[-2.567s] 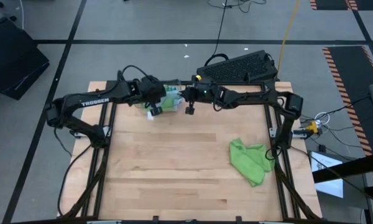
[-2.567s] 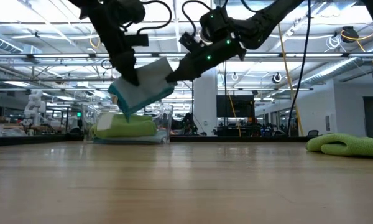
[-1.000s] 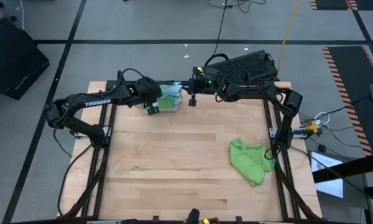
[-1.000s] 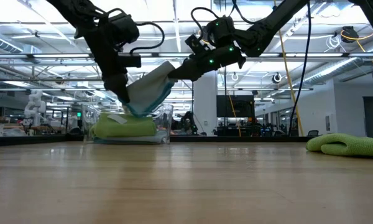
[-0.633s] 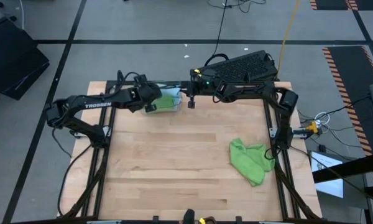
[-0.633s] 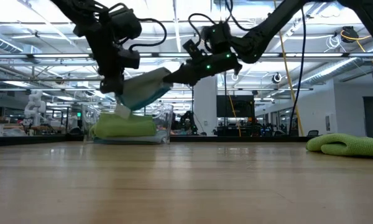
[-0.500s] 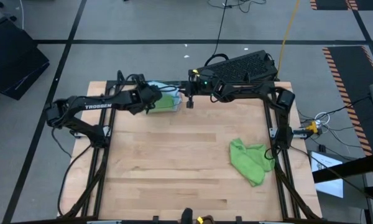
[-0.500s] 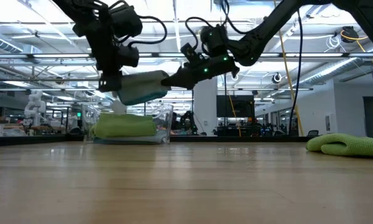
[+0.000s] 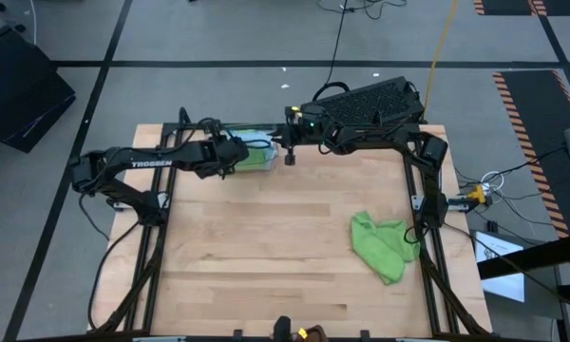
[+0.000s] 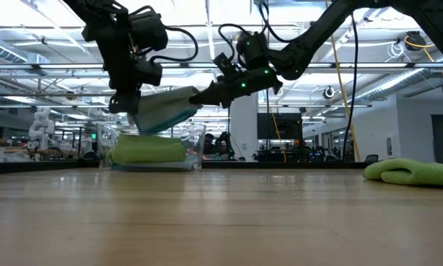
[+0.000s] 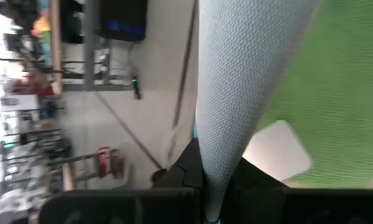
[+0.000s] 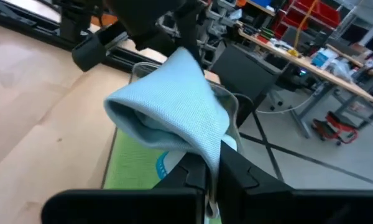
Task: Fold microfiber towels
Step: Put the blue microfiber cloth into the bin
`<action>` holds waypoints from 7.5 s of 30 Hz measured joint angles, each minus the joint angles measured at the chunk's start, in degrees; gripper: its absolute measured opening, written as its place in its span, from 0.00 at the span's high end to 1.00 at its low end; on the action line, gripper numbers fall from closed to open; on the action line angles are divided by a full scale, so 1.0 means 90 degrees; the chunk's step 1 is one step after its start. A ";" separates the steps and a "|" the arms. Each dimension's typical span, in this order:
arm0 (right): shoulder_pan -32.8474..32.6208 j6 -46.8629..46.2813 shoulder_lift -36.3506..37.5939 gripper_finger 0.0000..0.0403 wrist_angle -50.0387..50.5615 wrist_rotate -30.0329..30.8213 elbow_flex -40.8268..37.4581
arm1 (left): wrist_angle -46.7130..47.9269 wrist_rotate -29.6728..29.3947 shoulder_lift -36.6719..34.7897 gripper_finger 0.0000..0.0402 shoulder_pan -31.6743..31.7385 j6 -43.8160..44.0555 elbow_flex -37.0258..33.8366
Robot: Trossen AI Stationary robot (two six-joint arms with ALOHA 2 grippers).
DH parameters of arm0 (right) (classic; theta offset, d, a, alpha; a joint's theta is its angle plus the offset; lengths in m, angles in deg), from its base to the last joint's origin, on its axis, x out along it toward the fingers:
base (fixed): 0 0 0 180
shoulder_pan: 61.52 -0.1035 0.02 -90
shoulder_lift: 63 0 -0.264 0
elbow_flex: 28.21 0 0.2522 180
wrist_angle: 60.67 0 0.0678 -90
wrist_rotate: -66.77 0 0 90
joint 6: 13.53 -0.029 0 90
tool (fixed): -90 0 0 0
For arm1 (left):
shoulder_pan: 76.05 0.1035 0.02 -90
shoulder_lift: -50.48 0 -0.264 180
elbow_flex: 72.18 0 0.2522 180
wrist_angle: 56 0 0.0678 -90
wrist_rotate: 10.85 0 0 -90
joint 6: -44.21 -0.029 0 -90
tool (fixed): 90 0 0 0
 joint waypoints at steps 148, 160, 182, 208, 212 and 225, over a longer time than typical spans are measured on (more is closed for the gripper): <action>-0.1299 -0.2451 0.5611 0.38 0.1369 0.1299 -0.5158 | -0.2954 -0.1129 0.0618 0.96 -0.0495 0.0166 0.0156; -0.1299 -0.2387 0.5611 0.38 0.1369 0.1300 -0.5156 | -0.3018 -0.2003 0.0138 0.96 0.0120 -0.1698 0.0142; -0.1296 -0.2294 0.5610 0.38 0.1323 0.1298 -0.5243 | -0.2320 -0.1076 -0.0182 0.96 0.0494 -0.0809 0.0151; -0.1297 -0.2362 0.5609 0.38 0.1323 0.1298 -0.5246 | -0.1620 0.2564 -0.0180 0.83 0.0464 0.1156 0.0151; -0.1296 -0.2363 0.5610 0.38 0.1323 0.1297 -0.5246 | -0.1582 0.3152 -0.0103 0.76 0.0528 0.1315 0.0151; -0.1297 -0.2379 0.5608 0.38 0.1321 0.1283 -0.5246 | -0.1582 0.5213 -0.0228 0.46 0.0644 0.1908 0.0154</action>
